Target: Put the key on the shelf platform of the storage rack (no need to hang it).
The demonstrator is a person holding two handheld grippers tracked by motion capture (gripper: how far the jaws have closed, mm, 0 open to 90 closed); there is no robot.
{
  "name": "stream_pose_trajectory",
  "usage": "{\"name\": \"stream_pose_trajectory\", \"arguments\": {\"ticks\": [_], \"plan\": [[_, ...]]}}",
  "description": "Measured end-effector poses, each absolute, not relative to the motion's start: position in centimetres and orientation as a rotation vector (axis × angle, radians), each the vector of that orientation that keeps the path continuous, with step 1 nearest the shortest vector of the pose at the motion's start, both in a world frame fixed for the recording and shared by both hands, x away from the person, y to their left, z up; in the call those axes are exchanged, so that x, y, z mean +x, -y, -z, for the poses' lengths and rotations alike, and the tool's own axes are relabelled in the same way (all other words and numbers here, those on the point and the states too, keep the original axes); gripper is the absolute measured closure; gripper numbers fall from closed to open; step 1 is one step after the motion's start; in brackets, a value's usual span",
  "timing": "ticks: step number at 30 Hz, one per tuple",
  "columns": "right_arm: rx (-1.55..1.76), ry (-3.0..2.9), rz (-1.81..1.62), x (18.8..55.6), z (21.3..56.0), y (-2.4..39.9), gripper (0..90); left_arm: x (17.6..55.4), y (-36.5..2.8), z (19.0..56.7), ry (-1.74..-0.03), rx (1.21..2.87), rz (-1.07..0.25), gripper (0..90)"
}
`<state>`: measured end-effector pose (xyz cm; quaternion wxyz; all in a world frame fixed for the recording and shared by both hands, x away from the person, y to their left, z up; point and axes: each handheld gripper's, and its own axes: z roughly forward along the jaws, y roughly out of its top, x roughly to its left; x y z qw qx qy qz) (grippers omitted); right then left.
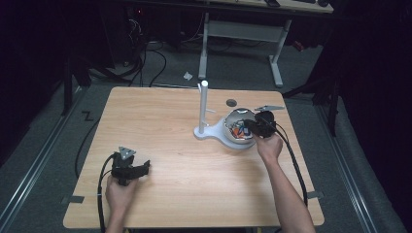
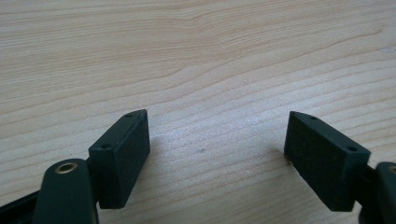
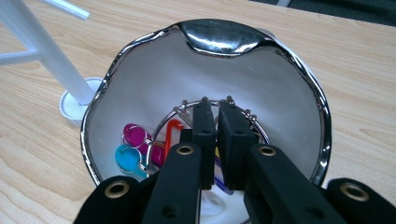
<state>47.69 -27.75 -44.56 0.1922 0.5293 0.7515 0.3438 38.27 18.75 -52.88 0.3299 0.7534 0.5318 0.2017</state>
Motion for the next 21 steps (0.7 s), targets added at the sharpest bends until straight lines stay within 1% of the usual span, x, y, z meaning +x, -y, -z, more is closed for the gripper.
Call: {"name": "stream_pose_trajectory", "arguments": {"ticks": [4,9,12,13,14,15,17,21], "plan": [[1.494,-2.117,-0.954,47.8,44.8,27.7,85.8,38.3,-18.7,52.9,-1.391,1.971,-0.528,22.8],[1.496,-2.11,-0.945,47.7,44.6,27.9,79.6,38.3,-18.8,52.9,-1.391,1.97,-0.527,22.8],[1.486,-2.104,-0.961,47.4,44.3,28.1,71.5,38.3,-18.8,52.9,-1.391,1.97,-0.527,22.8],[1.486,-2.104,-0.961,47.4,44.3,28.1,71.5,38.3,-18.8,52.9,-1.391,1.97,-0.527,22.8],[1.485,-2.102,-0.966,47.3,44.1,28.1,68.8,38.3,-18.8,52.9,-1.392,1.971,-0.527,22.8],[1.476,-2.103,-0.964,47.0,43.8,28.1,63.0,38.3,-18.7,52.9,-1.392,1.97,-0.528,22.8],[1.467,-2.094,-0.967,46.7,43.4,28.2,58.4,38.3,-18.8,52.9,-1.391,1.97,-0.527,22.8],[1.46,-2.068,-0.984,46.2,42.5,28.6,53.3,38.3,-18.7,52.9,-1.391,1.971,-0.528,22.7]]}}
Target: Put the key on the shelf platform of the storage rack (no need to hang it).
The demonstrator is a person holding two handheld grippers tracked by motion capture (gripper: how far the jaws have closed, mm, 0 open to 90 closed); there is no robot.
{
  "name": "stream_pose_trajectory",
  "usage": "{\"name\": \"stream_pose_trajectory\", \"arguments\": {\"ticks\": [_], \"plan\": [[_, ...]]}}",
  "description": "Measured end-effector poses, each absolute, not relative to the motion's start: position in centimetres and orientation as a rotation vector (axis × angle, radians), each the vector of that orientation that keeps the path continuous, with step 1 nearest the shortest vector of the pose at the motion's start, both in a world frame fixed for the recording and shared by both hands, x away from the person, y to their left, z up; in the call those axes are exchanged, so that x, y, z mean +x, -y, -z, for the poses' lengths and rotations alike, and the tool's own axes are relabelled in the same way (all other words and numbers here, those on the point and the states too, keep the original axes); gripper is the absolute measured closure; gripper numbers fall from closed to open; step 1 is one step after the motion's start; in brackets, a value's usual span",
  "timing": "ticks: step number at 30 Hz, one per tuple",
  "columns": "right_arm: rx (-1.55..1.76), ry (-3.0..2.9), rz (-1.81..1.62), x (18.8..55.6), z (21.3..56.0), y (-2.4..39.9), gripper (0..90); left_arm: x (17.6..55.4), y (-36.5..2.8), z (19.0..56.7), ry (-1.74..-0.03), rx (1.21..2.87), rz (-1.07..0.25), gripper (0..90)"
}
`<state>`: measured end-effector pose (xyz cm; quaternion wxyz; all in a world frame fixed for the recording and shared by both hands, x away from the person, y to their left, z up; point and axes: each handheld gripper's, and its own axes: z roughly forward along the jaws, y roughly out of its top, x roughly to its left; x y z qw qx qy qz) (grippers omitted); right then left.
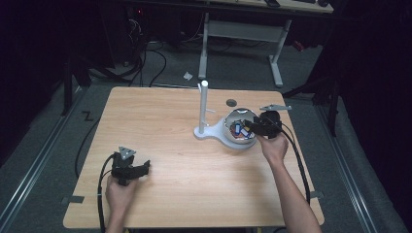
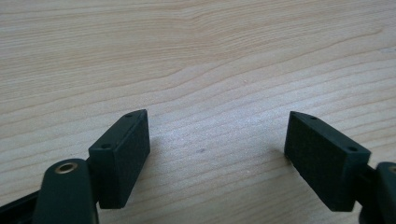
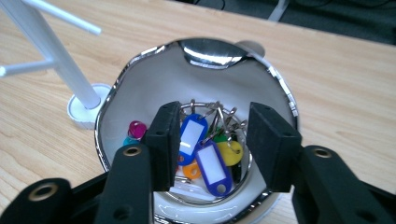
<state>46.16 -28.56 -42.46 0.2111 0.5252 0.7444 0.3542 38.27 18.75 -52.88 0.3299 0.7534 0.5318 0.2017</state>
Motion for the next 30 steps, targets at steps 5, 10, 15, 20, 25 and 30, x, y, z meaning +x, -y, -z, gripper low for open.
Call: {"name": "stream_pose_trajectory", "arguments": {"ticks": [5,10,15,20,25,30], "plan": [[1.439,-2.059,-0.991,45.5,41.5,28.9,49.9,38.3,-18.7,52.9,-1.391,1.972,-0.527,22.8],[1.423,-2.055,-0.982,44.9,40.8,29.1,51.0,38.3,-18.7,52.9,-1.391,1.973,-0.528,22.8],[1.408,-2.012,-1.023,43.9,40.5,29.6,50.5,38.3,-18.7,52.9,-1.391,1.974,-0.528,22.8],[1.434,-2.017,-1.001,43.3,40.3,30.4,50.8,38.3,-18.7,52.9,-1.39,1.974,-0.529,22.8],[1.43,-1.998,-1.026,42.8,39.7,30.8,48.9,38.3,-18.7,52.9,-1.39,1.975,-0.532,22.8],[1.404,-1.972,-1.05,41.9,39.2,31.2,45.6,38.3,-18.7,52.9,-1.39,1.975,-0.532,22.7]]}}
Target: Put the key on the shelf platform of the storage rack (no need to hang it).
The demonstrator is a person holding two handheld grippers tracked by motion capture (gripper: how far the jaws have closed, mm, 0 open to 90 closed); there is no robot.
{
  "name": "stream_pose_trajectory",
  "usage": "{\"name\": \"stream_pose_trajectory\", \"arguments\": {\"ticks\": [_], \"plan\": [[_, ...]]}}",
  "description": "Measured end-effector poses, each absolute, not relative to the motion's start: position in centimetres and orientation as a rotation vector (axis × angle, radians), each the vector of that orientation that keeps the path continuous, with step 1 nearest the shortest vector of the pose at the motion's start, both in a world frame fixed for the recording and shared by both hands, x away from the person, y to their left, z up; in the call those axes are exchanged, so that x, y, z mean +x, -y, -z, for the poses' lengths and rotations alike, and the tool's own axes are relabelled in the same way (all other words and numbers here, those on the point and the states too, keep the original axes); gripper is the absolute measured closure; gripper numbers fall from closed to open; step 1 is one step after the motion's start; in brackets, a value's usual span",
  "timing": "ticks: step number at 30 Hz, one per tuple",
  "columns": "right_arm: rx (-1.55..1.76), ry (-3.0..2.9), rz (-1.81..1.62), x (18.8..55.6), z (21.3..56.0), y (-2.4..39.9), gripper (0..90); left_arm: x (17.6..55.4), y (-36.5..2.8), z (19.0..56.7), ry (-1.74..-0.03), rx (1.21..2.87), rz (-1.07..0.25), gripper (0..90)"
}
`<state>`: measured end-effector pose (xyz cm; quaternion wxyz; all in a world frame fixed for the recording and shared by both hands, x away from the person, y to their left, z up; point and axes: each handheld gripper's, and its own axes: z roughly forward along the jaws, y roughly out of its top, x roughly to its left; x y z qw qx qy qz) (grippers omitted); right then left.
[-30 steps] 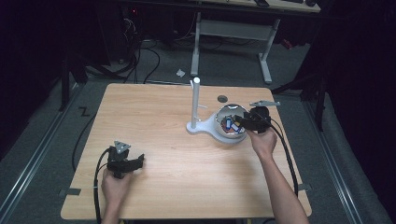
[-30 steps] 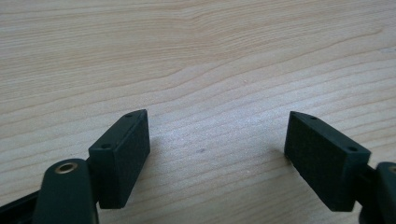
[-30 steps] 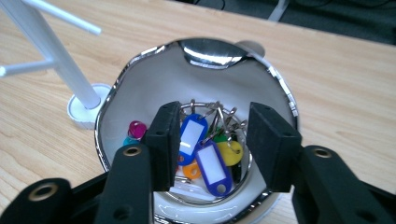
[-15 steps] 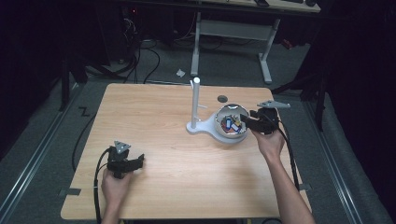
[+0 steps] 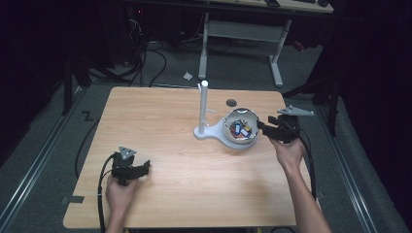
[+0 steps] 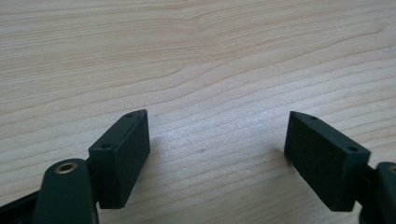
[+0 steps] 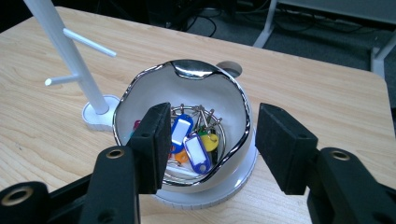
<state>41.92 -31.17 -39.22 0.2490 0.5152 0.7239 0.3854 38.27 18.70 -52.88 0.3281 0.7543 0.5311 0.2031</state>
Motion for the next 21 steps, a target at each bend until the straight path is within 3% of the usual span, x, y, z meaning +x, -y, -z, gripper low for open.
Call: {"name": "stream_pose_trajectory", "arguments": {"ticks": [21], "plan": [[1.408,-1.956,-1.063,38.6,38.5,32.7,45.3,38.3,-18.7,52.9,-1.39,1.976,-0.534,22.7]]}}
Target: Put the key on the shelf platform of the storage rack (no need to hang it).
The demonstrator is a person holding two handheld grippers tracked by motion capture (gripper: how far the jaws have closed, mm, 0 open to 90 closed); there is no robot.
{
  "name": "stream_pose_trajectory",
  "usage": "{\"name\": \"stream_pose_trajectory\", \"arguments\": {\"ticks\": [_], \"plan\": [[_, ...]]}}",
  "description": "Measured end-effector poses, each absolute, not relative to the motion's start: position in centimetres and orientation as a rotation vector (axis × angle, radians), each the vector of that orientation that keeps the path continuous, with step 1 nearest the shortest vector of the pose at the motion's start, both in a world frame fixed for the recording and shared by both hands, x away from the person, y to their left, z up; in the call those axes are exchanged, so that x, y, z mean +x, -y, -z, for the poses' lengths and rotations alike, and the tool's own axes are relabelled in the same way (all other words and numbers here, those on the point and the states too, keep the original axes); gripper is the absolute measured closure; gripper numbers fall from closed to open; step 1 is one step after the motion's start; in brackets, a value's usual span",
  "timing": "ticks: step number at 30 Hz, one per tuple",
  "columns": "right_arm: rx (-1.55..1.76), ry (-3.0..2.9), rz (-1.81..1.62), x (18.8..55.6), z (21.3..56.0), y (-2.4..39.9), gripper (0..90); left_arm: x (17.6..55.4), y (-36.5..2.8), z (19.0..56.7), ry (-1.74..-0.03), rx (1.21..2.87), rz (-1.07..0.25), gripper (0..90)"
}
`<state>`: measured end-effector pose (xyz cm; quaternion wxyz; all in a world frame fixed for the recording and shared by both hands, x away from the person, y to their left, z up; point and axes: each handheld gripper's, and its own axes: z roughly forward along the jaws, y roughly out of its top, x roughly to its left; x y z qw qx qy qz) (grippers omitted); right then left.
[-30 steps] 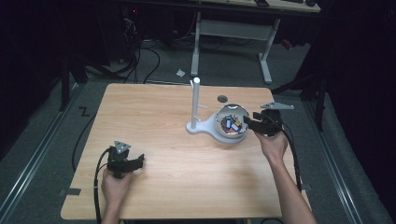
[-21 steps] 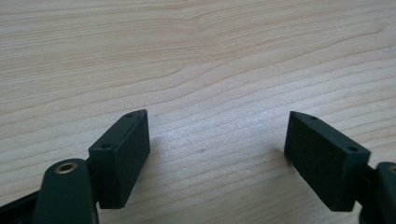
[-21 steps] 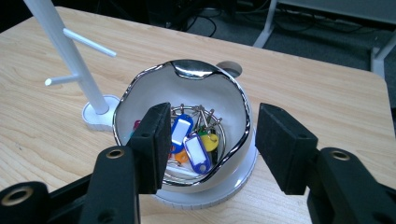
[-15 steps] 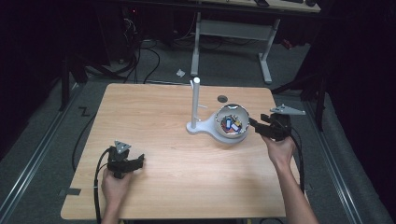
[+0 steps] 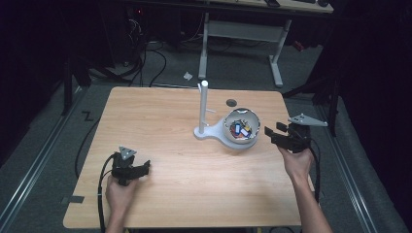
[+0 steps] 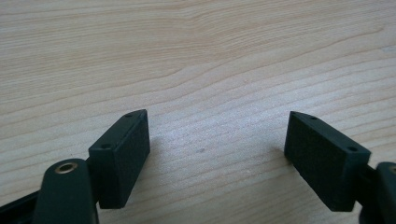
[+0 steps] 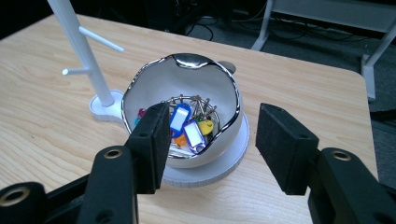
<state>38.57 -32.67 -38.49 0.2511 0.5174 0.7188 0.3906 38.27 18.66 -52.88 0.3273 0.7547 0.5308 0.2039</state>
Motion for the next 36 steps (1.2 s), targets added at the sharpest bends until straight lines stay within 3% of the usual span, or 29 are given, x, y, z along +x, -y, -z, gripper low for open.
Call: {"name": "stream_pose_trajectory", "arguments": {"ticks": [36], "plan": [[1.422,-1.901,-1.129,33.5,39.2,34.3,45.7,38.3,-18.6,52.9,-1.389,1.983,-0.539,22.8]]}}
